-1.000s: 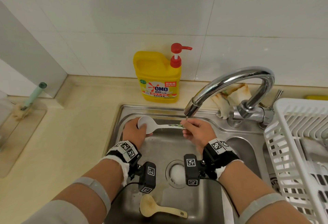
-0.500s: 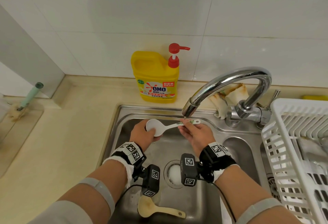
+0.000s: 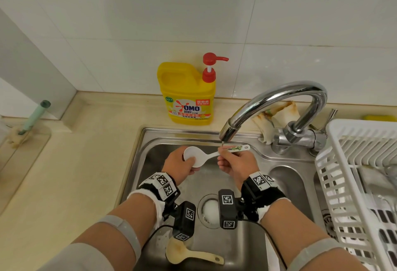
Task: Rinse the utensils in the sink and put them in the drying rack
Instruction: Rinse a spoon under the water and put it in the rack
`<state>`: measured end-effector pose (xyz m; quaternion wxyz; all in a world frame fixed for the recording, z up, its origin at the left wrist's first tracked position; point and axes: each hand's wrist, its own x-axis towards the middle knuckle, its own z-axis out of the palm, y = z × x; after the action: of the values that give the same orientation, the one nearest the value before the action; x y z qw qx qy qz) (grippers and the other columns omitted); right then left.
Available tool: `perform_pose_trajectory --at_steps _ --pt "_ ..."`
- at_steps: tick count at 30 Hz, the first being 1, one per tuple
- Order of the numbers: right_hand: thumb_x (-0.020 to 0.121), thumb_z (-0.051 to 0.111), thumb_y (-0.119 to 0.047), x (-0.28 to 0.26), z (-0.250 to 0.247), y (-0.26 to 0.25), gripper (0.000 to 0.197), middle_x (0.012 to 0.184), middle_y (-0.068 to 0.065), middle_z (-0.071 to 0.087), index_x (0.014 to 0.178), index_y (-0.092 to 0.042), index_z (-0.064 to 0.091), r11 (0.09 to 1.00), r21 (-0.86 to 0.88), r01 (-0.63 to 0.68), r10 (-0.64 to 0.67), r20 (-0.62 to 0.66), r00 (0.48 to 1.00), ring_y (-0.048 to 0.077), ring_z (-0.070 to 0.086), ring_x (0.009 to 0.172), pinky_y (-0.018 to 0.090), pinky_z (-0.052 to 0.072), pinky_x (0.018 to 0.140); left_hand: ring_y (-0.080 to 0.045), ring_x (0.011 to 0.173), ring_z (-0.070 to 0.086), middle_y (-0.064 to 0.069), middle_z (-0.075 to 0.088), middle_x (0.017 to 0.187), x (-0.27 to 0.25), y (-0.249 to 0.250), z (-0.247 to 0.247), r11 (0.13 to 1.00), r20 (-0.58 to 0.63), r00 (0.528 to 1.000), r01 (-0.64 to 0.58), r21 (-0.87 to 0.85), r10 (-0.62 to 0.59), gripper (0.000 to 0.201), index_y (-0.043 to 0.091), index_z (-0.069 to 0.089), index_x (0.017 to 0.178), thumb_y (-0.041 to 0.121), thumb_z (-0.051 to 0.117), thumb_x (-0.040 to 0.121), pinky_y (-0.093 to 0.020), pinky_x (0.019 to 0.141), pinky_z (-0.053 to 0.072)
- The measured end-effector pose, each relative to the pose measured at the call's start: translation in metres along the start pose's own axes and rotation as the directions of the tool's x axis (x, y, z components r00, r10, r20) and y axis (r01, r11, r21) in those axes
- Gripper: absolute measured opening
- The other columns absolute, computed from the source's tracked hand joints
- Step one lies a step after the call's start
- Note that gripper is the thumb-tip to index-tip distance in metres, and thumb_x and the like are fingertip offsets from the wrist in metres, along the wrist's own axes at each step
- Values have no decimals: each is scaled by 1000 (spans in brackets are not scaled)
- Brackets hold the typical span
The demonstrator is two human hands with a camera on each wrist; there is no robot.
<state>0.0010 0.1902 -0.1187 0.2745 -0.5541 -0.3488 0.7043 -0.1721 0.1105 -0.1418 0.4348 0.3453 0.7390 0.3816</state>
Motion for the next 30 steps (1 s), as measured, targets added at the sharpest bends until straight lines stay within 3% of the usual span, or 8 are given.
perform_pose_trajectory --at_steps 5,9,15,18,22,24,28,30 --pt "91 70 -10 0 -4 0 13 71 15 71 92 2 73 1000 -21 -2 3 15 1000 17 65 54 26 57 55 -18 82 74 -11 67 116 2 7 8 999 72 997 17 -37 -14 26 16 55 128 17 48 103 -22 67 58" --pt "94 66 -10 0 -7 0 11 71 15 72 92 -3 74 996 -79 28 -27 22 999 18 65 54 25 56 53 -17 83 70 -10 66 120 2 19 21 997 166 986 40 -65 -28 30 17 52 133 22 42 106 -22 66 55" --pt "92 66 -7 1 -20 0 10 75 17 70 91 -14 74 955 -274 115 -111 29 993 21 62 60 34 54 61 -21 86 71 -16 67 118 3 24 33 994 222 975 23 -102 0 38 13 58 132 1 49 98 -23 66 58" --pt "87 68 -13 4 -24 1 10 72 16 72 86 -21 74 872 -461 164 -167 34 985 20 63 59 37 56 63 -25 88 73 -17 69 114 2 24 37 993 234 972 19 -114 8 40 6 61 129 -6 55 91 -27 69 60" --pt "86 70 -17 5 -26 -2 2 67 10 73 86 -20 71 778 -595 202 -226 35 974 18 67 58 37 58 66 -28 94 73 -16 73 105 3 27 43 994 217 976 22 -108 2 34 3 66 117 -8 62 84 -37 73 63" --pt "87 68 -19 5 -27 -4 4 62 7 72 83 -20 69 742 -631 227 -257 45 965 17 69 56 35 60 65 -29 86 75 -17 74 98 3 29 46 993 192 981 37 -111 -15 27 2 67 110 -4 65 84 -43 74 63" --pt "93 63 -28 2 -28 -5 19 57 1 71 82 -15 71 695 -676 243 -263 75 962 12 67 51 31 59 61 -24 67 76 -17 75 85 4 33 50 997 122 991 52 -52 -46 10 5 69 99 9 62 93 -31 57 60" --pt "96 61 -30 -1 -28 -5 24 64 6 73 86 -11 71 751 -614 244 -241 90 966 19 70 58 34 60 63 -22 60 73 -17 75 80 5 34 51 997 86 994 65 -45 -61 15 7 70 97 17 59 97 -27 51 55"
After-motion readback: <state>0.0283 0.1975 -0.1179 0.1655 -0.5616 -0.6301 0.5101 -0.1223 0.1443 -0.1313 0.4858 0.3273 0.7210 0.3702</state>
